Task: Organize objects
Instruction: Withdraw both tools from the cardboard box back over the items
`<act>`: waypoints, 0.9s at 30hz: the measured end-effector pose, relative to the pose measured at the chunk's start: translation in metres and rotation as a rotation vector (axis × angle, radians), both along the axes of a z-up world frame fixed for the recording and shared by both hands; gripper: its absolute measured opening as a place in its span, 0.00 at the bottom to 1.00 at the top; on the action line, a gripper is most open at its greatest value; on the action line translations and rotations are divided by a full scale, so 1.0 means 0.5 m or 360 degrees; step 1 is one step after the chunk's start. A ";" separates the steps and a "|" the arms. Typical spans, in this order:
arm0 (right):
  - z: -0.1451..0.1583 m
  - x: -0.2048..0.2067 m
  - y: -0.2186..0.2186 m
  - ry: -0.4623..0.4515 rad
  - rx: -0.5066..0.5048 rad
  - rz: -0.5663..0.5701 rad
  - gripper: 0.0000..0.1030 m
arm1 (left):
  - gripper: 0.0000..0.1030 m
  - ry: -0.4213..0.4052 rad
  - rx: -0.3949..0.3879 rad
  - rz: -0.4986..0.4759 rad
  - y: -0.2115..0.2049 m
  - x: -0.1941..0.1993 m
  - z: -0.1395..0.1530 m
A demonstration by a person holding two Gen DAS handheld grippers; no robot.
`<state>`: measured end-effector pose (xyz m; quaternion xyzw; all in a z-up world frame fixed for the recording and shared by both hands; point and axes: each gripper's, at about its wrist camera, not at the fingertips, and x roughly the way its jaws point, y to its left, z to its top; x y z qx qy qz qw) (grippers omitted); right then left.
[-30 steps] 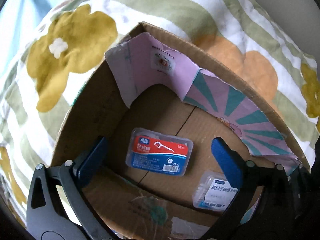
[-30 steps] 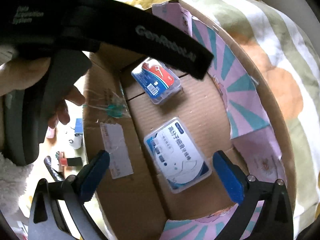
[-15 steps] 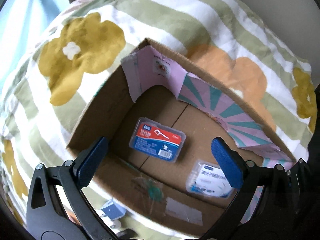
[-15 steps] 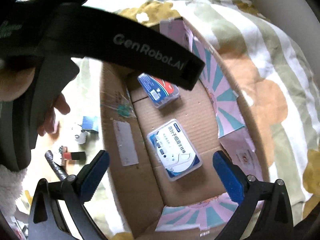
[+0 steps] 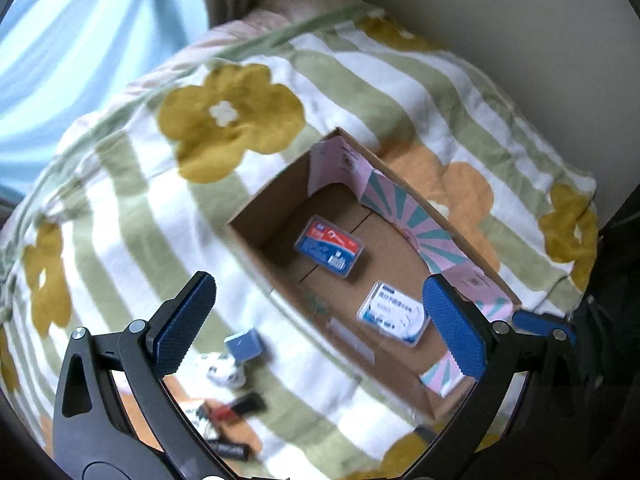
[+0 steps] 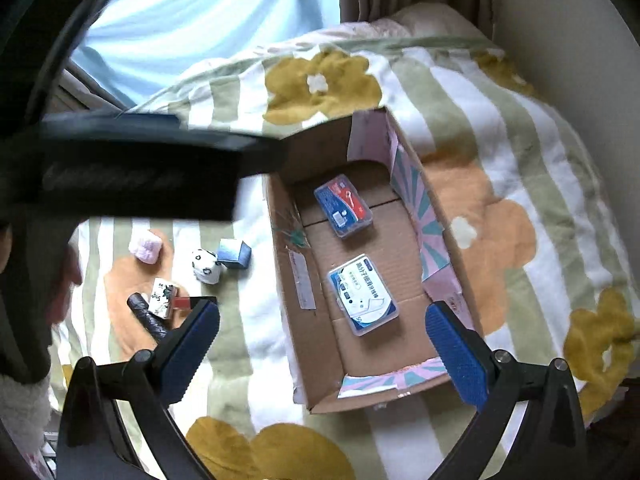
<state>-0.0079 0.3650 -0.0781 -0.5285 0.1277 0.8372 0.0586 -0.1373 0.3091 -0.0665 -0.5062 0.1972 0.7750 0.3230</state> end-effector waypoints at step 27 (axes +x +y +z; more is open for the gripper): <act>0.172 -0.001 -0.258 0.0259 0.0071 0.0460 0.99 | 1.00 0.0274 0.0197 0.0812 -0.592 0.201 0.169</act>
